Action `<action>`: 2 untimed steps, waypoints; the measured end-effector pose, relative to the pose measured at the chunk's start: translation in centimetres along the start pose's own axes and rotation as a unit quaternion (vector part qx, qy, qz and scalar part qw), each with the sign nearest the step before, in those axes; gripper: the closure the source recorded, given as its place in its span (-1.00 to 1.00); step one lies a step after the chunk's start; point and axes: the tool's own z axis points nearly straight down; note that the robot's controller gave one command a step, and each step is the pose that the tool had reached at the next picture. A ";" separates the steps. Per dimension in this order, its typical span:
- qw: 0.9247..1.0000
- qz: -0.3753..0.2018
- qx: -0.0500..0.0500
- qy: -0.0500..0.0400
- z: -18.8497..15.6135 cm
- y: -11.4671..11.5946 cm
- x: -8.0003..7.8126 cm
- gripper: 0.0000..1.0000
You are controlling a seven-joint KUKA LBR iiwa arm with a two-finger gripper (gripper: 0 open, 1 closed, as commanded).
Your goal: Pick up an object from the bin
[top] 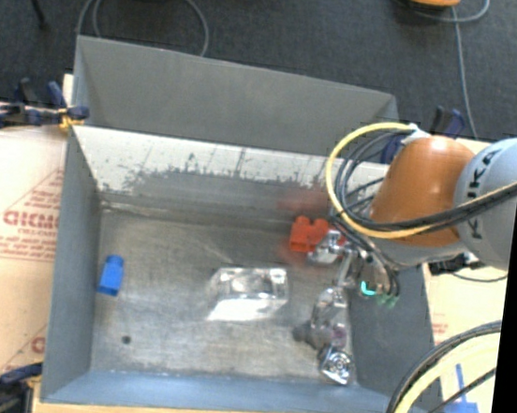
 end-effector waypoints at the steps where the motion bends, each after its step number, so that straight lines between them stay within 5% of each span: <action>1: 0.999 0.032 0.000 -0.006 5.8 5.0 -1.6 -1.00; 2: 0.996 0.084 -0.002 -0.005 2.9 8.7 -0.3 -1.00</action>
Offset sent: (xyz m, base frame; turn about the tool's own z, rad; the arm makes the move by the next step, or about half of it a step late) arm 0.0127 0.0506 -0.0604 0.0646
